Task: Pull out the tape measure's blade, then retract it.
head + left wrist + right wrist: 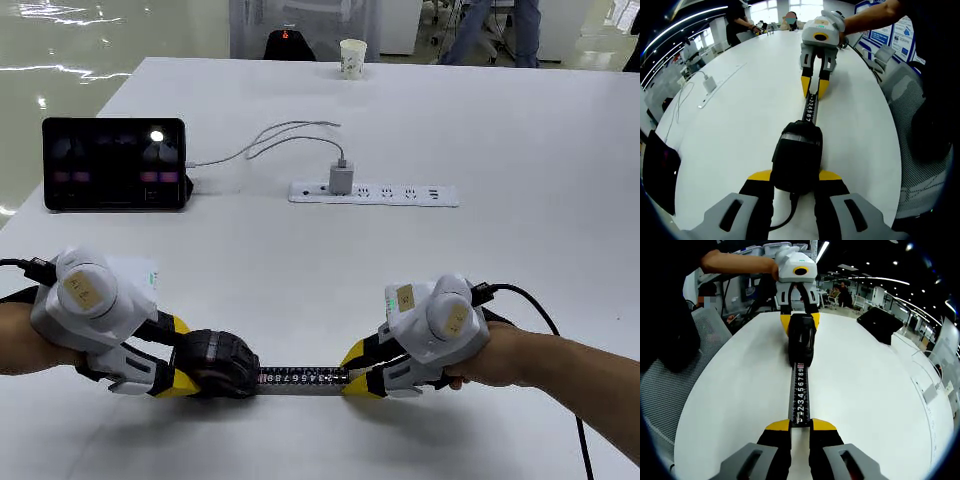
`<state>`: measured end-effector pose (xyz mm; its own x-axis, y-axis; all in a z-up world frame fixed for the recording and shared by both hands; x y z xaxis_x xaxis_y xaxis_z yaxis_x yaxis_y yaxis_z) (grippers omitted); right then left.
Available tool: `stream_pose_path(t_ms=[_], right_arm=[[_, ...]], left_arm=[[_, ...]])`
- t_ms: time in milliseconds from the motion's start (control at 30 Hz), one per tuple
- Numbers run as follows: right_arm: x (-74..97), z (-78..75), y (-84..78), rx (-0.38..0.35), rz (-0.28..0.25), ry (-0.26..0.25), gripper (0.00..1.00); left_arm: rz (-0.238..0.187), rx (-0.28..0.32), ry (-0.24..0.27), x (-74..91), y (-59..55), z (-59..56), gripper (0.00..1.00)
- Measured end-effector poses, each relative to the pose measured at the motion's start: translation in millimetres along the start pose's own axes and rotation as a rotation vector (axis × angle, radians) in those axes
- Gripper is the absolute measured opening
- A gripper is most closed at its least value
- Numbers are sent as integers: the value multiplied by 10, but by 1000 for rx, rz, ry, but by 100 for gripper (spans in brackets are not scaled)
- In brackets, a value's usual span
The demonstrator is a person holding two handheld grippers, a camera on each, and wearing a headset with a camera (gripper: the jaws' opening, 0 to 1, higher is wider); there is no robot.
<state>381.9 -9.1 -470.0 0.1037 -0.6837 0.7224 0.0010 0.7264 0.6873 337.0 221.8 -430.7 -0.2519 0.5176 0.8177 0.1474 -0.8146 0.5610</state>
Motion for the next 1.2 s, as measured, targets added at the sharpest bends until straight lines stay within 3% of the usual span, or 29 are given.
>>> stream_pose_path(t_ms=[1200], right_arm=[[307, -2, -288, -32, 39, -16, 9]], left_arm=[[3, -2, -8, 3, 11, -1, 25]])
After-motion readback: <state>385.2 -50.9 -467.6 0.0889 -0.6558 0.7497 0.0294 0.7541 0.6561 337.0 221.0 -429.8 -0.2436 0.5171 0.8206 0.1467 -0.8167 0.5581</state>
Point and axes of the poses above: the centre of the closed fingertips' face, and the gripper's own axes: x roughly backward along the fingers, z roughly to its left, y roughly out of its top, the point moved 7 cm from there along x, roughly backward along the fingers, and after that the axes turned 9 degrees about -x, right-handed, at the moved point
